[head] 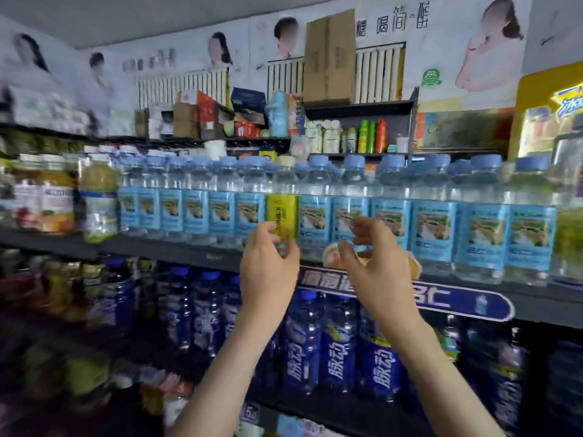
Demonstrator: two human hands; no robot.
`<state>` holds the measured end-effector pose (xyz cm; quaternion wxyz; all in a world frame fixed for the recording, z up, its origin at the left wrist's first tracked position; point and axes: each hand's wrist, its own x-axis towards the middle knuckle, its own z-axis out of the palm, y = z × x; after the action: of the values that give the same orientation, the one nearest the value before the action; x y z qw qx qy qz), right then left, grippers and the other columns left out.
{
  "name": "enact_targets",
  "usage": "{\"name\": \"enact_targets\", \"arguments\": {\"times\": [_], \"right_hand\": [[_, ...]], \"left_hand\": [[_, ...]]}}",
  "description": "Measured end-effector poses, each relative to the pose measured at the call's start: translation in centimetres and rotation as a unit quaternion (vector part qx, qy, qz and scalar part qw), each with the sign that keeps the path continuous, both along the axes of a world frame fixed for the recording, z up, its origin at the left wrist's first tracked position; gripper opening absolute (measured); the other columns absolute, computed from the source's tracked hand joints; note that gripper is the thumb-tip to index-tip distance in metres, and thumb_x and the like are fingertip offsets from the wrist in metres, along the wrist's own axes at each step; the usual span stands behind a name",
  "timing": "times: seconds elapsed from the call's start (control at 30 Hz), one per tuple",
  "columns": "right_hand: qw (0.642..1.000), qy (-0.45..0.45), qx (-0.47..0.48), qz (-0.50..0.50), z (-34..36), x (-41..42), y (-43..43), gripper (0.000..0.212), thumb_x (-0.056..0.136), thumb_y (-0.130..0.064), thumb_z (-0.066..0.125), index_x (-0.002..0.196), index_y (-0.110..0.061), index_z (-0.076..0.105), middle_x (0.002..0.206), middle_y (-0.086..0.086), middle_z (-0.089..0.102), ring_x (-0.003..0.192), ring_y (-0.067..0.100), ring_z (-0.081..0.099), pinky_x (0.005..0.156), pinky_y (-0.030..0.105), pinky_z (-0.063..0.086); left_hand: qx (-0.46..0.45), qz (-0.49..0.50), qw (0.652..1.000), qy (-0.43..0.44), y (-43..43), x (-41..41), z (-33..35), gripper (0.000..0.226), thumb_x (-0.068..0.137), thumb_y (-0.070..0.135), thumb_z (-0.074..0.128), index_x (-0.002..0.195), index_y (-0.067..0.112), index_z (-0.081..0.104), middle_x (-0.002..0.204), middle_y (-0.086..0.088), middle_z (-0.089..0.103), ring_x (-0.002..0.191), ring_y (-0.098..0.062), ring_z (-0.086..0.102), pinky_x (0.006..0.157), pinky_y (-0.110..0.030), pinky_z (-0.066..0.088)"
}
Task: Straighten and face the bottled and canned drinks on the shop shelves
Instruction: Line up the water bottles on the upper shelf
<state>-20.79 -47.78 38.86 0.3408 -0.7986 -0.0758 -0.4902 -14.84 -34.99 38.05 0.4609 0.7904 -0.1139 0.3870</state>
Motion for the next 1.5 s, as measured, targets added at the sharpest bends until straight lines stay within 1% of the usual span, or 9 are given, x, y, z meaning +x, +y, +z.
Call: {"name": "enact_targets", "arguments": {"times": [0.13,0.37,0.53,0.67,0.83,1.03,1.3,1.37,1.5], "right_hand": [[0.999,0.003,-0.023,-0.038,1.1,5.2,5.8,0.042,0.092,-0.015,0.059,0.131,-0.008,0.045,0.121,0.004,0.051,0.117,0.018,0.046,0.087,0.015,0.029],[0.96,-0.053,-0.065,-0.268,7.0,12.0,9.6,0.056,0.096,-0.036,0.045,0.145,-0.013,0.03,0.142,0.003,0.045,0.131,0.027,0.027,0.102,0.041,0.012],[0.942,0.028,-0.069,-0.328,9.1,14.5,9.8,0.064,0.093,-0.051,0.045,0.138,-0.007,0.035,0.122,0.007,0.061,0.138,0.021,0.018,0.105,0.045,-0.009],[0.952,-0.002,-0.034,-0.304,9.3,13.6,10.3,0.052,0.089,-0.038,0.057,0.128,-0.005,0.045,0.129,0.011,0.052,0.13,0.028,0.028,0.107,0.042,0.015],[0.984,-0.108,0.028,-0.14,8.1,9.2,11.7,0.033,0.091,-0.026,0.061,0.12,-0.013,0.053,0.109,-0.003,0.05,0.088,0.007,0.047,0.071,0.003,0.034],[0.974,-0.192,0.079,-0.095,8.2,2.3,10.8,0.025,0.088,-0.027,0.065,0.11,-0.02,0.056,0.102,-0.01,0.055,0.094,0.005,0.054,0.079,0.019,0.045],[0.99,-0.067,0.076,-0.096,5.6,-7.6,1.6,0.051,0.08,-0.042,0.07,0.123,-0.023,0.051,0.115,-0.009,0.055,0.108,-0.001,0.051,0.089,0.021,0.045],[0.99,-0.008,0.079,-0.115,4.2,-9.8,-1.6,0.053,0.075,-0.049,0.073,0.117,-0.026,0.052,0.112,-0.009,0.056,0.102,0.0,0.052,0.081,0.019,0.046],[0.982,0.044,0.094,-0.159,2.7,-14.5,-8.2,0.03,0.074,-0.048,0.073,0.084,-0.026,0.056,0.08,-0.008,0.062,0.068,-0.002,0.056,0.055,0.011,0.041]], "left_hand": [[0.041,-0.001,0.999,-0.006,5.9,4.3,0.2,0.041,0.092,0.03,0.057,0.129,0.018,0.044,0.118,0.003,0.055,0.089,-0.012,0.055,0.071,-0.026,0.044],[0.07,-0.087,0.991,-0.07,9.6,8.7,2.8,0.04,0.092,0.031,0.057,0.127,0.015,0.045,0.124,0.003,0.05,0.107,-0.014,0.053,0.077,-0.022,0.043],[0.059,-0.157,0.982,-0.092,9.0,9.0,4.0,0.04,0.091,0.025,0.059,0.127,0.015,0.044,0.124,0.0,0.048,0.108,-0.016,0.052,0.083,-0.028,0.047],[0.05,-0.192,0.975,-0.097,8.6,8.5,4.0,0.04,0.09,0.022,0.06,0.126,0.01,0.046,0.121,-0.003,0.051,0.108,-0.018,0.051,0.077,-0.015,0.034],[0.07,-0.266,0.956,-0.099,7.0,6.4,3.5,0.052,0.085,0.031,0.066,0.128,0.011,0.044,0.116,-0.002,0.053,0.106,-0.019,0.052,0.079,-0.022,0.041],[0.039,-0.332,0.94,-0.065,3.6,2.3,3.1,0.032,0.078,0.043,0.068,0.095,0.038,0.041,0.093,0.009,0.059,0.082,-0.013,0.055,0.056,-0.022,0.039],[0.002,-0.34,0.938,-0.066,-4.5,-6.1,2.3,0.046,0.075,0.052,0.067,0.106,0.025,0.046,0.079,0.015,0.053,0.065,-0.001,0.051,0.051,-0.013,0.037],[-0.001,-0.336,0.939,-0.076,-7.3,-8.5,2.2,0.037,0.079,0.046,0.066,0.099,0.026,0.042,0.072,0.017,0.047,0.057,0.003,0.043,0.048,-0.012,0.036],[0.036,-0.334,0.938,-0.081,-14.3,-13.0,1.9,0.037,0.083,0.039,0.063,0.109,0.016,0.05,0.088,0.002,0.064,0.079,-0.025,0.061,0.049,-0.025,0.025]]}}
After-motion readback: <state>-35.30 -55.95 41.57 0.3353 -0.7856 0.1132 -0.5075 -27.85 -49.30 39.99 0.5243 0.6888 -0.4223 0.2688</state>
